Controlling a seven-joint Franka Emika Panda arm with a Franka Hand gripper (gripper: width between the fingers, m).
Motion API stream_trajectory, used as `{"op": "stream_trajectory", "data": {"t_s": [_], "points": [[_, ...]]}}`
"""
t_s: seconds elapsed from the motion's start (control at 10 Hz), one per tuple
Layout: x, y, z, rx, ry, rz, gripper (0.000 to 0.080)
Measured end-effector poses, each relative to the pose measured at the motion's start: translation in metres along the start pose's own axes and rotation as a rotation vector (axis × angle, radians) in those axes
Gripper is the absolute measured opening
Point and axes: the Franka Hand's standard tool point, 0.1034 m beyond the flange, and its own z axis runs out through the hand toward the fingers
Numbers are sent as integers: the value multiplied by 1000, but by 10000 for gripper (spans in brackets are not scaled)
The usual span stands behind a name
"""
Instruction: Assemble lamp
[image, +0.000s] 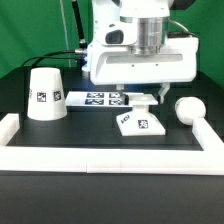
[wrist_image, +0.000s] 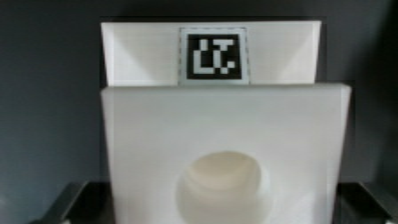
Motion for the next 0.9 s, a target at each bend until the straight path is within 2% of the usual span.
{"op": "stream_trajectory", "data": {"t_s": [0.2, 0.6, 0.9], "points": [[26, -6, 0, 7, 30, 7, 537], [66, -7, -1, 19, 91, 31, 537], [70, -6, -1, 19, 99, 30, 537]]}}
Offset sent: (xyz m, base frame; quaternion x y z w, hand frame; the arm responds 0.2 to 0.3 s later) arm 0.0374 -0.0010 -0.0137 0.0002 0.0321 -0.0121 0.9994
